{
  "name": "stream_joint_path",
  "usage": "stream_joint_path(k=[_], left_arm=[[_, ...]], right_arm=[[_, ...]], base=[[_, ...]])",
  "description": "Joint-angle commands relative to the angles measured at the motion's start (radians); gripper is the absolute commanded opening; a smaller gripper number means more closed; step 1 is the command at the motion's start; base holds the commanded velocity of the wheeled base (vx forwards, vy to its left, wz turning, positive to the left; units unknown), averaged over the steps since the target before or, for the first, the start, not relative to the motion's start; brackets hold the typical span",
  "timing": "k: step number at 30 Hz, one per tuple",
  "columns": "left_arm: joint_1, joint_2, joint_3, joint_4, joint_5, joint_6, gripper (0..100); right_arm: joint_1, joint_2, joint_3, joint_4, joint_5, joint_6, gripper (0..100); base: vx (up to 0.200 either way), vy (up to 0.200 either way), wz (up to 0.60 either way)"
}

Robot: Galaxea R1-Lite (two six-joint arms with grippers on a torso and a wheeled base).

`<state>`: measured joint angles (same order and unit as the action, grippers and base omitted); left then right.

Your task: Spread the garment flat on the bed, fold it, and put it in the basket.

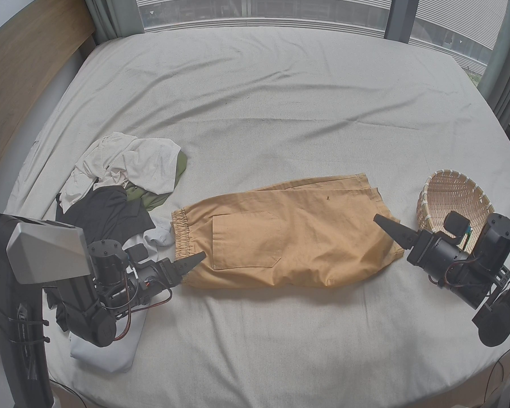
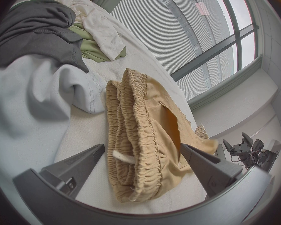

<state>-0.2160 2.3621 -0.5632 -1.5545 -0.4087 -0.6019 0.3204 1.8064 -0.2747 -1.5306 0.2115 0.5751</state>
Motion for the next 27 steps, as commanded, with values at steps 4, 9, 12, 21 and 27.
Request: stream_joint_path(k=[4,9,12,21,27], left_arm=[[-0.002,0.016,-0.026,0.001,-0.001,-0.002,100],[-0.003,0.034,-0.058,-0.001,-0.001,-0.002,100],[-0.008,0.040,-0.061,-0.001,-0.001,-0.002,100],[-0.016,0.062,-0.093,-0.001,0.001,-0.007,100],[-0.010,0.062,-0.106,-0.001,0.001,-0.013,0]], right_arm=[[-0.009,-0.033,-0.043,0.001,0.000,0.003,100],[-0.011,-0.032,-0.064,0.001,0.003,0.003,100],[-0.009,-0.001,-0.093,0.001,0.003,0.003,100],[0.002,0.088,-0.212,0.000,0.003,0.005,100],[-0.001,0.082,-0.222,-0.003,0.049,0.006,100]], base=[[0.000,0.000,0.00],[0.000,0.000,0.00],[0.000,0.000,0.00],[0.000,0.000,0.00],[0.000,0.000,0.00]])
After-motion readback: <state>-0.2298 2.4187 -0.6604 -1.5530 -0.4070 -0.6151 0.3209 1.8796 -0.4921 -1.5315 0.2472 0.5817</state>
